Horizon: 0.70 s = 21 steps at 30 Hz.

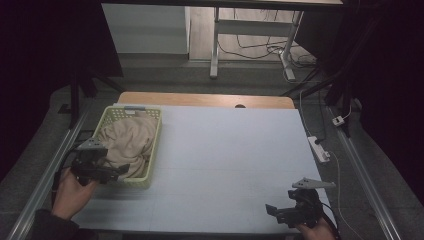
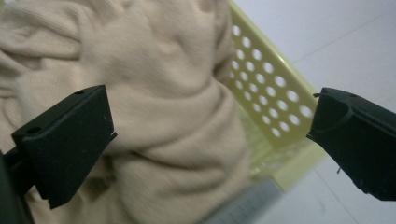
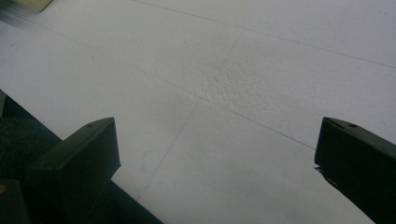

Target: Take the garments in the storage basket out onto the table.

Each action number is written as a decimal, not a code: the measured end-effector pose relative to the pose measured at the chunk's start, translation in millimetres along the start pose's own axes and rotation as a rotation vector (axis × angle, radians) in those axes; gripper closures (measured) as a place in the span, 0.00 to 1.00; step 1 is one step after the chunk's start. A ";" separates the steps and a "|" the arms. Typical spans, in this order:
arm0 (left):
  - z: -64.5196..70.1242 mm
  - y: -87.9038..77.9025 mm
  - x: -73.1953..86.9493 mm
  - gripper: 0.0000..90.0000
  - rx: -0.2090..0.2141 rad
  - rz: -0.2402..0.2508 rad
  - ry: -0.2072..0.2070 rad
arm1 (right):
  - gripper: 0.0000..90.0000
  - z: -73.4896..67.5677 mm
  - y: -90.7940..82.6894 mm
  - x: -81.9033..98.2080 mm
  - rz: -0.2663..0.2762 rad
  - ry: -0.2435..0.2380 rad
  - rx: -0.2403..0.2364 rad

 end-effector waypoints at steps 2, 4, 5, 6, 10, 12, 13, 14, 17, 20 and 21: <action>-6.0 1.9 -4.1 0.00 0.006 -0.007 -0.007 | 0.00 0.1 0.1 0.0 0.000 0.000 0.000; -11.8 3.7 -8.9 0.00 0.016 -0.009 -0.012 | 0.00 0.3 0.2 0.1 -0.001 0.001 0.000; -14.6 4.8 -11.2 0.00 0.019 -0.013 -0.014 | 0.00 0.5 0.3 0.1 -0.002 0.000 0.002; -16.9 6.0 -13.9 0.00 0.025 -0.015 -0.016 | 0.00 0.5 0.3 0.1 -0.002 0.000 0.002; -26.1 11.9 -24.1 0.00 0.042 -0.027 -0.016 | 0.00 0.3 0.5 0.2 -0.003 0.002 0.000; -33.0 15.8 -28.1 0.00 0.025 -0.045 -0.014 | 0.00 0.3 0.5 0.3 -0.004 0.002 0.000; -36.1 18.1 -29.9 0.00 0.028 -0.051 -0.016 | 0.00 0.3 0.5 0.3 -0.005 0.003 0.000; -39.5 20.6 -31.5 0.00 0.028 -0.058 -0.022 | 0.00 0.3 0.6 0.3 -0.005 0.002 0.000; -50.0 28.9 -35.3 0.00 0.018 -0.084 -0.028 | 0.00 0.2 0.6 0.4 -0.006 0.001 -0.001; -59.7 39.1 -38.8 0.00 0.012 -0.102 -0.034 | 0.00 0.2 0.7 0.5 -0.006 0.001 -0.001; -63.1 42.4 -40.2 0.00 0.010 -0.104 -0.034 | 0.00 0.2 0.7 0.5 -0.006 0.001 -0.001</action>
Point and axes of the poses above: each handheld gripper's, and its own axes: y roughly forward along the jaws, x roughly out of its underside, z roughly to its right, the point moved 10 cm from there along y, roughly forward along the jaws, and after that the axes turned 10 degrees about x, right-handed, at the moved point
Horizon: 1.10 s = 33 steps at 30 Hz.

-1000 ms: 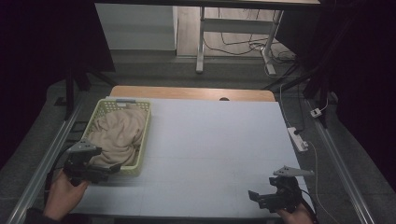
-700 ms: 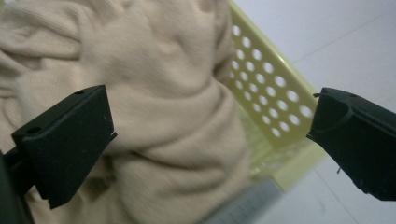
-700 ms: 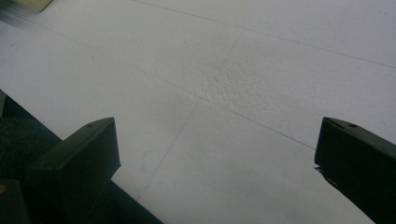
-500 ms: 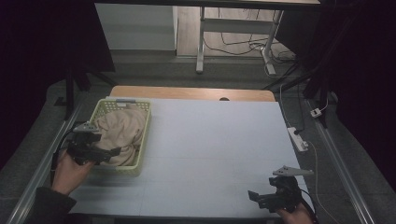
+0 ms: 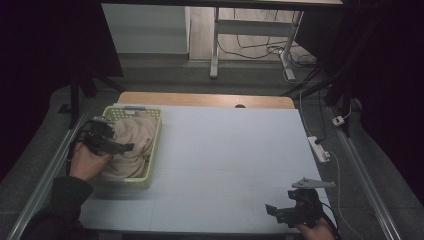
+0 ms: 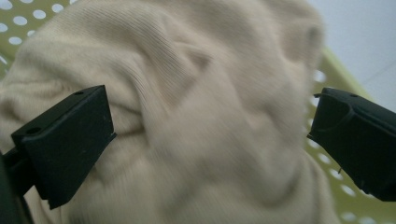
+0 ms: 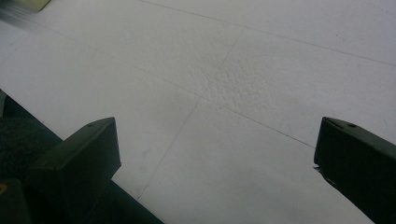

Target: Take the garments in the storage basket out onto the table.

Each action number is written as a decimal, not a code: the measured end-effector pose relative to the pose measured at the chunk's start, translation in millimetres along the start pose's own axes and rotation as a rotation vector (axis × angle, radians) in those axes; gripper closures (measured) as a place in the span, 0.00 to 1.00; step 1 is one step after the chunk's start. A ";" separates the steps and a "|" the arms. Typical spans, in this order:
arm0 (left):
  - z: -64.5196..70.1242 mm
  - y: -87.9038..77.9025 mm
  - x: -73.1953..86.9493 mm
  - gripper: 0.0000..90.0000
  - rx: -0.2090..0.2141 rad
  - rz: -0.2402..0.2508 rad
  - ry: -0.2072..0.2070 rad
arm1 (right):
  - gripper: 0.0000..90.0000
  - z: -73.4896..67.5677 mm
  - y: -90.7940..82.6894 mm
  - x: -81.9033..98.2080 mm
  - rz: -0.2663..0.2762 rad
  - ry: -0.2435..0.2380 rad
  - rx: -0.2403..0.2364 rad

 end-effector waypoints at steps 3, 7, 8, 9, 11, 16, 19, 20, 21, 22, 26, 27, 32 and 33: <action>-8.7 9.1 -3.9 0.00 0.006 -0.020 -0.021 | 0.00 0.0 0.0 0.1 -0.001 0.000 -0.001; -13.8 17.8 -6.9 0.00 0.032 -0.052 -0.041 | 0.00 0.0 0.0 0.1 -0.001 0.000 -0.003; -12.9 19.7 -6.5 0.00 0.041 -0.062 -0.037 | 0.00 0.0 0.0 0.2 -0.001 0.000 -0.003; -11.3 20.8 -6.0 0.00 0.046 -0.068 -0.035 | 0.00 0.0 0.0 0.2 -0.001 0.000 -0.004; -6.6 21.6 -2.8 0.00 0.070 -0.089 -0.031 | 0.00 -0.1 0.1 0.3 -0.002 -0.002 -0.003; 6.6 30.2 11.9 0.00 0.044 -0.212 0.050 | 0.00 -0.5 0.2 0.7 -0.008 -0.004 0.002; 6.1 41.9 14.9 0.00 -0.032 -0.267 0.089 | 0.00 -0.9 0.4 0.7 -0.007 -0.009 0.001; 4.8 45.6 14.9 0.00 -0.052 -0.281 0.095 | 0.00 -1.0 0.4 0.7 -0.007 -0.010 0.002; 3.5 48.5 14.4 0.00 -0.070 -0.290 0.092 | 0.00 -1.0 0.4 0.7 -0.007 -0.010 0.002; 2.4 50.7 13.8 0.00 -0.079 -0.296 0.085 | 0.00 -1.0 0.4 0.7 -0.006 -0.010 0.002; 0.2 50.6 11.7 0.04 -0.123 -0.296 0.083 | 0.00 -0.5 0.3 0.8 -0.005 -0.008 -0.001; -0.3 48.9 11.4 0.09 -0.133 -0.291 0.088 | 0.00 -0.4 0.2 0.9 -0.007 -0.005 -0.001; -2.5 40.4 9.2 0.49 -0.131 -0.271 0.055 | 0.00 -1.0 0.5 0.9 -0.007 -0.010 0.000; -3.0 39.1 8.6 0.49 -0.127 -0.273 0.038 | 0.00 -1.0 0.5 0.9 -0.007 -0.010 0.000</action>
Point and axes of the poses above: each handheld gripper's, and its own axes: y roughly forward along the jaws, x roughly out of its underside, z roughly to its right, the point moved 10 cm from there along y, roughly forward along the jaws, and after that the axes turned 10 degrees about x, right-handed, at the moved point
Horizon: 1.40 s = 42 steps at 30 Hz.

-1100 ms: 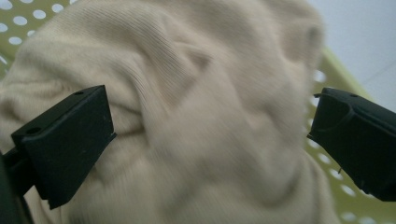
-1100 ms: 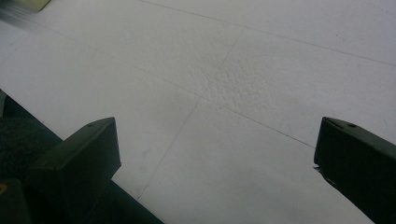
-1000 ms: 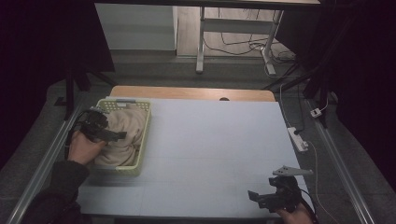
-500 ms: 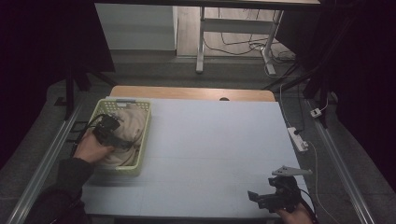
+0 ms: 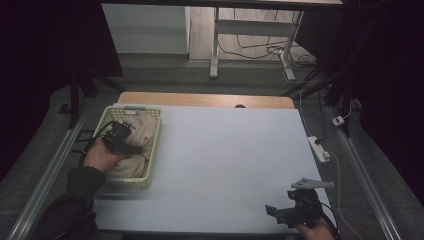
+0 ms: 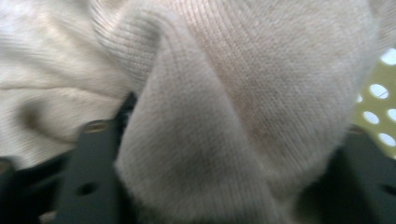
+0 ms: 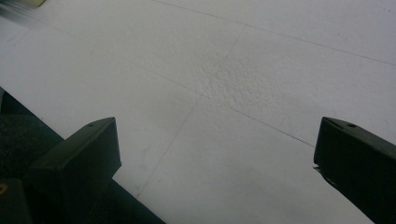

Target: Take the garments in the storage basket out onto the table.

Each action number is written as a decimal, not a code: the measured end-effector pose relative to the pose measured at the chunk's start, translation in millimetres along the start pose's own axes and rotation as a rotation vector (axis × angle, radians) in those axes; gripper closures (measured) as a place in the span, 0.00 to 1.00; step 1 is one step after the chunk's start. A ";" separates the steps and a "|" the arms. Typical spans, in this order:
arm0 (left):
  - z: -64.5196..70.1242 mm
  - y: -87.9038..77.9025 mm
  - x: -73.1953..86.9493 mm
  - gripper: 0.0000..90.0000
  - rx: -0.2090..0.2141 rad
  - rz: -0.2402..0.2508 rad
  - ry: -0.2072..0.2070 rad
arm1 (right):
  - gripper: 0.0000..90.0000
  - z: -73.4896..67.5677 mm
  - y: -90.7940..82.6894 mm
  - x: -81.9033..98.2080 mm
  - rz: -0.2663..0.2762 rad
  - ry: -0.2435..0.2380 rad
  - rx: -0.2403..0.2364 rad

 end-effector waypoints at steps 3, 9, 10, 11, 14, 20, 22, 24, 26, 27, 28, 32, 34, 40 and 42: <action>-2.1 -3.4 -0.8 0.60 0.041 0.001 -0.039 | 0.00 0.4 0.1 0.0 -0.001 0.002 0.001; -1.8 -13.5 -2.1 0.69 0.118 0.053 -0.099 | 0.00 1.0 0.2 -0.1 -0.001 0.009 -0.002; -1.6 -16.8 -2.9 0.70 0.128 0.064 -0.101 | 0.00 1.0 0.3 -0.1 -0.002 0.009 -0.003; -1.6 -20.9 -4.4 0.70 0.129 0.082 -0.101 | 0.00 1.0 0.4 -0.2 -0.002 0.010 -0.004; -0.3 -36.1 -9.4 0.70 0.145 0.129 -0.102 | 0.00 1.3 0.8 -0.1 -0.006 0.014 -0.003; 2.6 -71.0 -19.9 0.70 0.262 0.239 -0.120 | 0.00 1.4 0.8 0.0 -0.006 0.015 -0.003; 2.5 -80.8 -22.1 0.70 0.283 0.263 -0.123 | 0.00 1.4 0.9 -0.1 -0.006 0.015 -0.003; 2.4 -89.7 -24.6 0.70 0.292 0.282 -0.122 | 0.00 1.4 0.9 0.0 -0.007 0.015 -0.003; 2.2 -98.4 -27.3 0.70 0.290 0.290 -0.116 | 0.00 1.3 0.8 -0.1 -0.006 0.014 -0.003; 2.1 -102.7 -28.9 0.70 0.285 0.293 -0.112 | 0.00 1.4 0.9 0.0 -0.007 0.014 -0.003; 2.1 -107.2 -30.7 0.70 0.279 0.295 -0.108 | 0.00 1.4 1.0 -0.1 -0.006 0.015 -0.003; 3.1 -127.8 -39.3 0.70 0.265 0.322 -0.087 | 0.00 1.4 0.9 -0.1 -0.007 0.014 -0.002; 3.9 -139.7 -43.8 0.70 0.262 0.342 -0.077 | 0.00 1.4 0.9 -0.1 -0.007 0.014 -0.002; 6.4 -172.1 -55.1 0.70 0.260 0.388 -0.052 | 0.00 1.3 0.8 -0.1 -0.007 0.013 -0.002; 7.2 -179.7 -58.2 0.70 0.256 0.397 -0.048 | 0.00 1.2 0.8 0.0 -0.007 0.013 -0.001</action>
Point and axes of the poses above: each handheld gripper's, and its own axes: y roughly forward along the jaws, x roughly out of its underside, z roughly to its right, the point moved 10 cm from there along y, roughly forward along the jaws, and after that the axes turned 10 degrees about x, right-handed, at the moved point
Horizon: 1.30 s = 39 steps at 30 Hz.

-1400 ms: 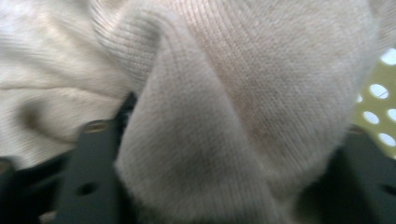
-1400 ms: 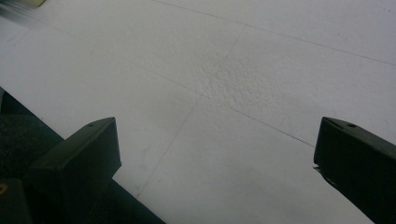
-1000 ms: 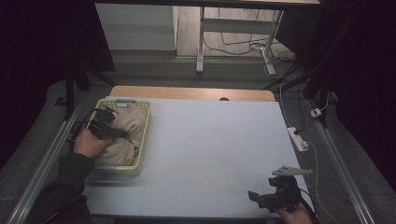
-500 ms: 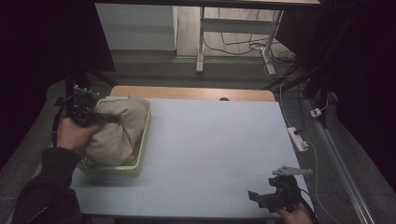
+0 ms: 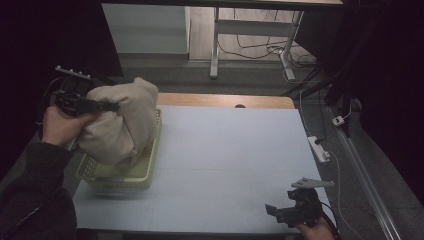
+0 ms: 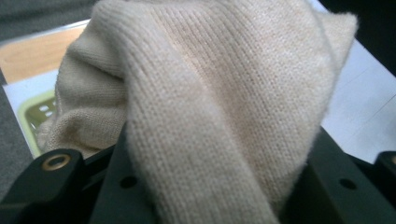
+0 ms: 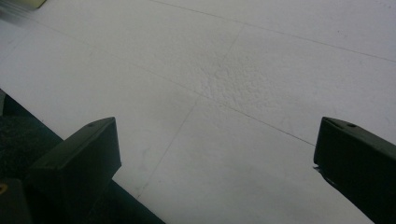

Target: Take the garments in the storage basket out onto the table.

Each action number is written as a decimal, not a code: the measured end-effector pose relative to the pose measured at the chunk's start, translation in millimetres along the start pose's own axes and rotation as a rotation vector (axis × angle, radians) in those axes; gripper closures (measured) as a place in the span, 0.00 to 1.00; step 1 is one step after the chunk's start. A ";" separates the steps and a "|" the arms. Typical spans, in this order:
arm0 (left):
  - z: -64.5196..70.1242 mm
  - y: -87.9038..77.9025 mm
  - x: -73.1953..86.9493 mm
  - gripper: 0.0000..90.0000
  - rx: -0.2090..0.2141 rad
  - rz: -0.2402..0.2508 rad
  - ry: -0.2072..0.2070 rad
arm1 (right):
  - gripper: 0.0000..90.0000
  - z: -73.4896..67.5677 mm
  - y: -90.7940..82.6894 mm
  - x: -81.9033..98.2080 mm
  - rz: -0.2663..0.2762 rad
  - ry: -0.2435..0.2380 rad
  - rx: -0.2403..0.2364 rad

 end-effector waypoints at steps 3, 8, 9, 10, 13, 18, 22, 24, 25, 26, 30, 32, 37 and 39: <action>3.2 -5.3 -6.7 0.70 0.002 0.008 0.003 | 0.00 -0.1 0.0 0.0 0.000 -0.001 0.000; 9.7 -10.5 -16.1 0.70 0.033 0.031 0.002 | 0.00 -0.2 0.0 0.1 -0.001 -0.002 -0.001; 11.5 -11.6 -18.2 0.70 0.043 0.038 0.000 | 0.00 -0.2 0.0 0.1 -0.001 -0.002 -0.001; 13.3 -12.9 -20.4 0.70 0.053 0.045 0.001 | 0.00 -0.2 0.0 0.1 0.000 -0.002 -0.001; 19.0 -17.4 -28.0 0.70 0.073 0.062 0.000 | 0.00 -0.1 0.0 0.0 0.000 -0.001 0.000; 31.2 -24.4 -41.7 0.70 0.091 0.080 0.019 | 0.00 -0.3 -0.1 0.0 0.000 -0.002 -0.001; 42.2 -29.4 -53.1 0.70 0.110 0.095 0.040 | 0.00 -0.3 0.0 -0.1 0.002 -0.004 -0.002; 48.3 -31.2 -58.9 0.70 0.119 0.103 0.050 | 0.00 -0.4 0.0 -0.2 0.002 -0.003 -0.002; 51.4 -32.0 -61.7 0.70 0.124 0.107 0.055 | 0.00 -0.6 -0.1 -0.1 0.001 -0.003 -0.003; 54.5 -32.7 -64.5 0.70 0.130 0.110 0.060 | 0.00 -0.7 -0.1 -0.1 0.001 -0.004 -0.003; 68.1 -33.0 -74.1 0.70 0.162 0.123 0.086 | 0.00 -0.9 -0.2 -0.1 0.001 -0.002 -0.003; 75.2 -31.1 -78.4 0.70 0.181 0.126 0.099 | 0.00 -0.8 -0.2 -0.1 0.001 -0.002 -0.003; 94.1 -20.7 -89.9 0.70 0.221 0.119 0.133 | 0.01 -1.1 -0.3 -0.1 0.003 -0.007 0.003; 100.3 -16.0 -93.4 0.70 0.226 0.111 0.148 | 0.03 -1.3 -0.4 -0.1 0.003 -0.010 0.003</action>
Point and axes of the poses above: each handheld gripper's, and its own axes: y roughly forward along the jaws, x roughly out of its underside, z roughly to its right, the point moved 10 cm from there along y, roughly forward along the jaws, and after that the axes turned 10 degrees about x, right-handed, at the moved point
